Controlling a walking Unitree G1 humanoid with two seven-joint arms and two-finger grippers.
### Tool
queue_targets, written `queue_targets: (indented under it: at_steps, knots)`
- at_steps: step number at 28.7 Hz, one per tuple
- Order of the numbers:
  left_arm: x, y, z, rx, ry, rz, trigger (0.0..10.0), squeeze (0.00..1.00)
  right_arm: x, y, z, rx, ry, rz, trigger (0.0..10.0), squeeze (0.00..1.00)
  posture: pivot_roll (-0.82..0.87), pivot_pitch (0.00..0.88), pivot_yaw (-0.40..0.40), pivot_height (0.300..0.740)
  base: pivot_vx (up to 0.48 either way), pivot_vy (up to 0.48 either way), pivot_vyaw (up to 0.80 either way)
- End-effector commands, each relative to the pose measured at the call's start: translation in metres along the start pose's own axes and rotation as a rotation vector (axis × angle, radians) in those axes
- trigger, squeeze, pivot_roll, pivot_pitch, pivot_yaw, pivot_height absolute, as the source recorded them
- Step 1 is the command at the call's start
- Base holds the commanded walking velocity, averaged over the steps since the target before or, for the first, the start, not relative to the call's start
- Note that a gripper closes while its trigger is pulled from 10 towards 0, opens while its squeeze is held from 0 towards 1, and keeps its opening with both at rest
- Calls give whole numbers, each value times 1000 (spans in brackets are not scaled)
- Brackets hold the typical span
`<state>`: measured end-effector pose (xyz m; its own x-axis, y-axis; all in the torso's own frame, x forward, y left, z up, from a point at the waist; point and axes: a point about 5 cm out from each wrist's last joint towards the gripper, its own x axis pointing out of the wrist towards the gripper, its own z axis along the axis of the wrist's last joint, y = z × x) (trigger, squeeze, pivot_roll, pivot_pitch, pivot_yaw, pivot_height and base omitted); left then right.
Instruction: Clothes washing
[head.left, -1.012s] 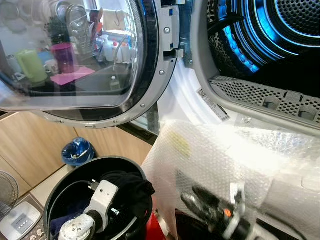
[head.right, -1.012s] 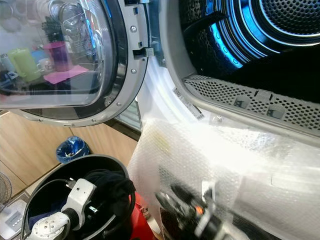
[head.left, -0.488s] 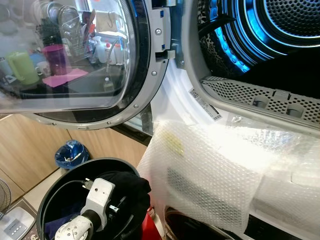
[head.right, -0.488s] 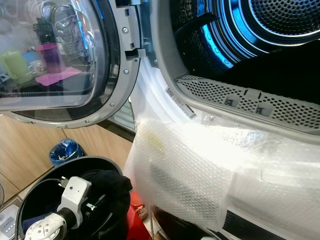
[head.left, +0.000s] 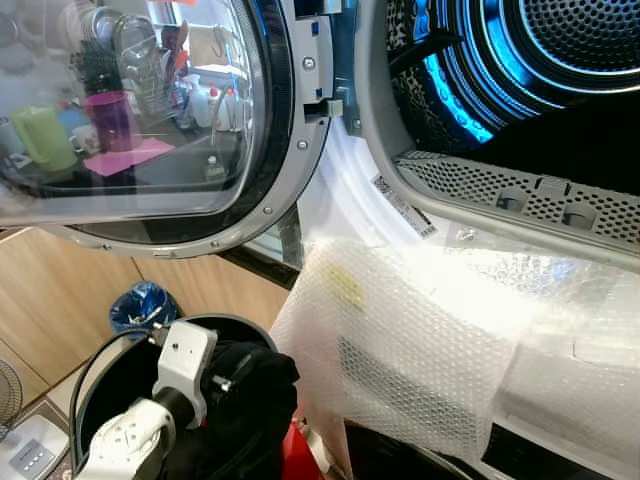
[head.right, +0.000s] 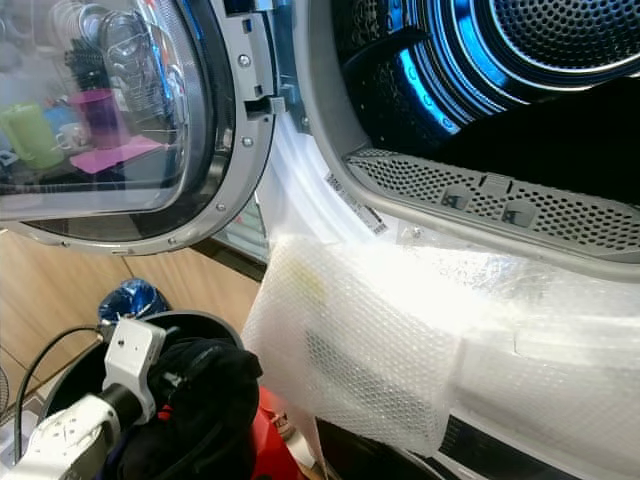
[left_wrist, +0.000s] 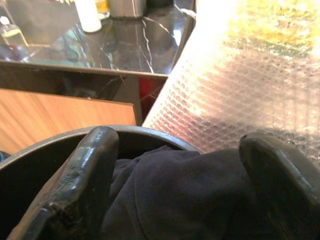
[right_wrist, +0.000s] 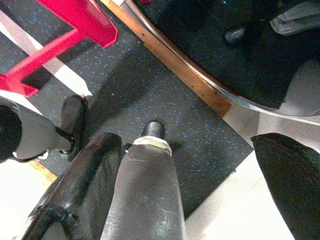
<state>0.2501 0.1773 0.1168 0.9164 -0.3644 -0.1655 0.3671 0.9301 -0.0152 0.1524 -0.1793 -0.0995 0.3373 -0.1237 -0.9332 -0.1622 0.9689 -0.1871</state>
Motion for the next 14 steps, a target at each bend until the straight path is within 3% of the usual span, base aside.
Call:
queue_targets:
  at_steps: [1,3,6,9,10,11,14]
  knots:
    - [0,4,-4,5,46,-29,10000,1000,0,3,-5,-25,13,3,10000,0,40,23,116,740,0,0,0]
    - [0,4,-6,35,69,-40,10000,1000,0,2,-5,-17,11,0,10000,0,40,25,117,740,0,0,0]
    - [1,11,-9,57,108,-12,10000,1000,0,1,4,171,-76,14,10000,0,45,23,126,740,0,0,0]
    - [0,12,-9,49,121,-10,10000,1000,-1,-10,20,285,-178,-33,10000,0,51,22,125,740,0,0,0]
    - [0,12,-9,49,121,-10,10000,1000,-1,-10,20,285,-178,-33,10000,0,51,22,125,740,0,0,0]
    - [-1,12,-10,39,137,-12,10000,1000,-3,-17,28,377,-228,-59,10000,0,44,24,128,740,0,0,0]
    - [-6,10,-18,20,176,-21,10000,1000,-3,-18,30,336,-231,-74,10000,0,44,23,125,740,0,0,0]
